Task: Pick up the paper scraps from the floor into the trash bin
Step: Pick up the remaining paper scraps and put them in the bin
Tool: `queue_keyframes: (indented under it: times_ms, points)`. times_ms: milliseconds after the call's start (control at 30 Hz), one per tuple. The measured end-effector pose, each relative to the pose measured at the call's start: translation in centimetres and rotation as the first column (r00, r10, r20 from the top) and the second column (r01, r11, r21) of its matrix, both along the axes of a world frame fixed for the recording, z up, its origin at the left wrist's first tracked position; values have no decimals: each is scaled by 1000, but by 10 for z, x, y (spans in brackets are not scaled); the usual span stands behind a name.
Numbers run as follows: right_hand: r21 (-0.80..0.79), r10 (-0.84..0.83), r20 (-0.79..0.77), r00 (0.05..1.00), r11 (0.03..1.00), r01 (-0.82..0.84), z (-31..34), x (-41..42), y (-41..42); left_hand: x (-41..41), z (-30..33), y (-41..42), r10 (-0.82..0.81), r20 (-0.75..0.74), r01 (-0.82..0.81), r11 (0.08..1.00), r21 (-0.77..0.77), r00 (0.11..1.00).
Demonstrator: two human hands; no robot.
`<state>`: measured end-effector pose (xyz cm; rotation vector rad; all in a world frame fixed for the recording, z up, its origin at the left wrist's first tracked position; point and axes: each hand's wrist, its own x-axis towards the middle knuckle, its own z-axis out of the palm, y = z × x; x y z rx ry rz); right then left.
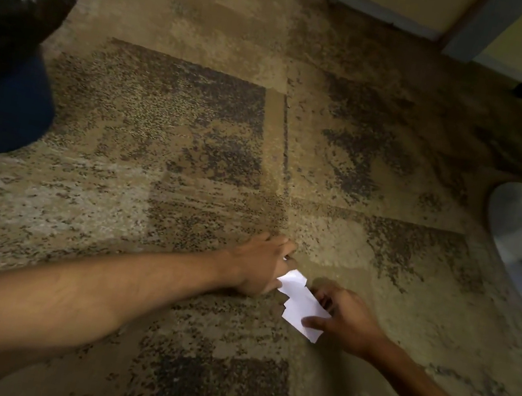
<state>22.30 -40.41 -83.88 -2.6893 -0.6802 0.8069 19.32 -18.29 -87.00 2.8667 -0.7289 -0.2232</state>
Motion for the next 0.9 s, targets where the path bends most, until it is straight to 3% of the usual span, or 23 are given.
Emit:
queue_keyframes:
  times_ms: [133, 333, 733, 900]
  points:
    - [106, -118, -112, 987, 986, 130, -8, 9, -6, 1, -1, 1, 73, -101, -95, 970, -225, 992]
    - [305, -75, -155, 985, 945, 119, 13, 23, 17, -6, 18, 25, 310, -225, -383, 767, -515, 924]
    - [478, 7, -85, 996, 878, 35, 55, 24, 85, -30, 61, 101, 514, -323, -581, 489, -650, 794]
    - [478, 27, -14, 1000, 878, -17, 68, 23, 114, -51, 74, 129, 560, -315, -601, 449, -662, 766]
